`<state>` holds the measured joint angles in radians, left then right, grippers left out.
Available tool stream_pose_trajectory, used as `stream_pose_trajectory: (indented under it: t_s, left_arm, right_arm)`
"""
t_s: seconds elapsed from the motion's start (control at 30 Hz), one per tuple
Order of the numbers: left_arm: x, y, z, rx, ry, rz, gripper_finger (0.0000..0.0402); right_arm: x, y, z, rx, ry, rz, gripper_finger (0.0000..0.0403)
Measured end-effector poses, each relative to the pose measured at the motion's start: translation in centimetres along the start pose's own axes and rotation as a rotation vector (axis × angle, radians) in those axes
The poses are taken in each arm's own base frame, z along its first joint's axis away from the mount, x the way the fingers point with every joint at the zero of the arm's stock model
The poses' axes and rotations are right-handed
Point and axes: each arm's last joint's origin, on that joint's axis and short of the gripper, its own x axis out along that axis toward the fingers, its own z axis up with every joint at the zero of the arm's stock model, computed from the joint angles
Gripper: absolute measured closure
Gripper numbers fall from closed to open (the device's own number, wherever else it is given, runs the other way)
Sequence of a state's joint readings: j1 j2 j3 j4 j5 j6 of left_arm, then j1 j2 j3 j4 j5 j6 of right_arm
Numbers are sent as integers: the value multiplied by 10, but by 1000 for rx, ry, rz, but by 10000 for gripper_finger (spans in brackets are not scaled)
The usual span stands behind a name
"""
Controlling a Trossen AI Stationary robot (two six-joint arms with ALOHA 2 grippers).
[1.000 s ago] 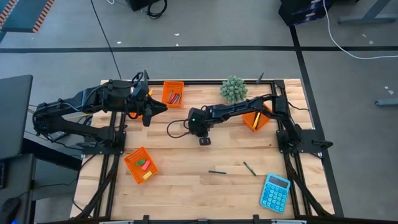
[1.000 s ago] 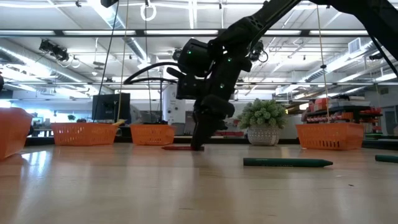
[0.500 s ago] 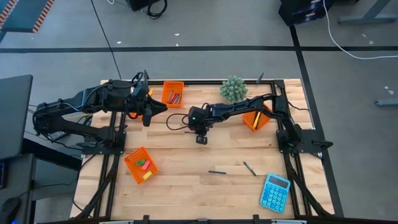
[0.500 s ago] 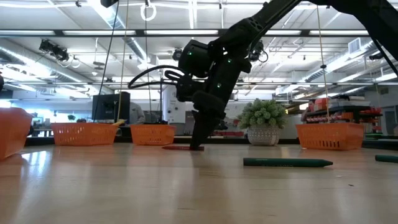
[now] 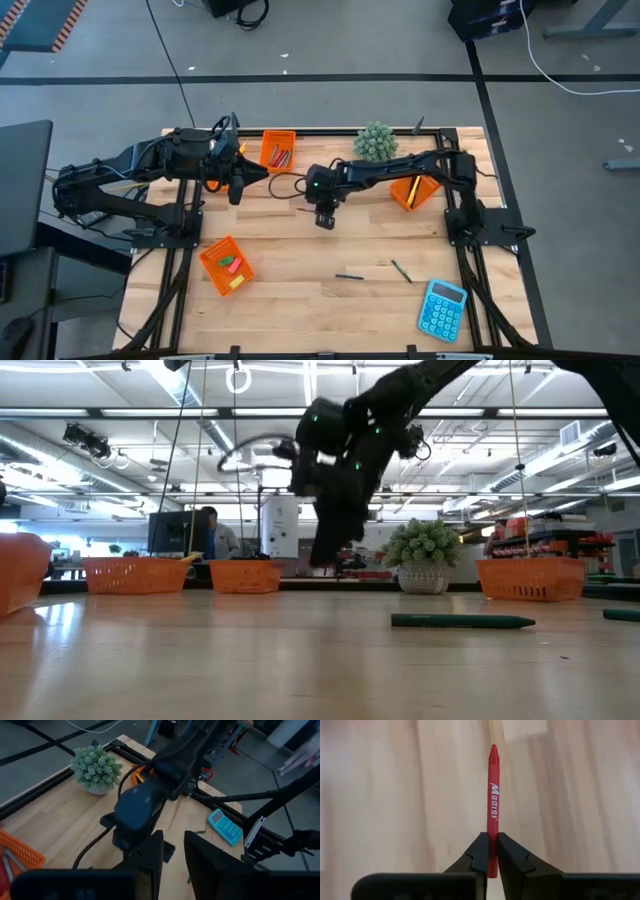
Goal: Sort crayons/erasers/pens/pencils in bins
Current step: Put the red crayon into the middle orange bin
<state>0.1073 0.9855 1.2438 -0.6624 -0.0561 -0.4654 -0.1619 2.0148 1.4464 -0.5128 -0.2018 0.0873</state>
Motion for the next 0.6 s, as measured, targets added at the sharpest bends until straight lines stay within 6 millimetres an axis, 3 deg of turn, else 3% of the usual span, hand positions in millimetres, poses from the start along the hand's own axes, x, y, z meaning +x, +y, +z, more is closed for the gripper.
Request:
stream_pose_trajectory:
  t_s: [0.2,0.37,0.47,0.6]
  left_arm:
    - [-4,3,2,43,-30,36,321]
    - [-13,13,6,60,-89,153,321]
    - [-19,20,10,42,-141,220,323]
    - [-21,25,17,23,-207,245,322]
  right_arm:
    - [-41,2,13,32,-127,-1,368]
    - [-70,-9,23,80,-255,-64,368]
    - [-77,-27,32,157,-359,-63,368]
    - [-71,-54,42,318,-465,-1,368]
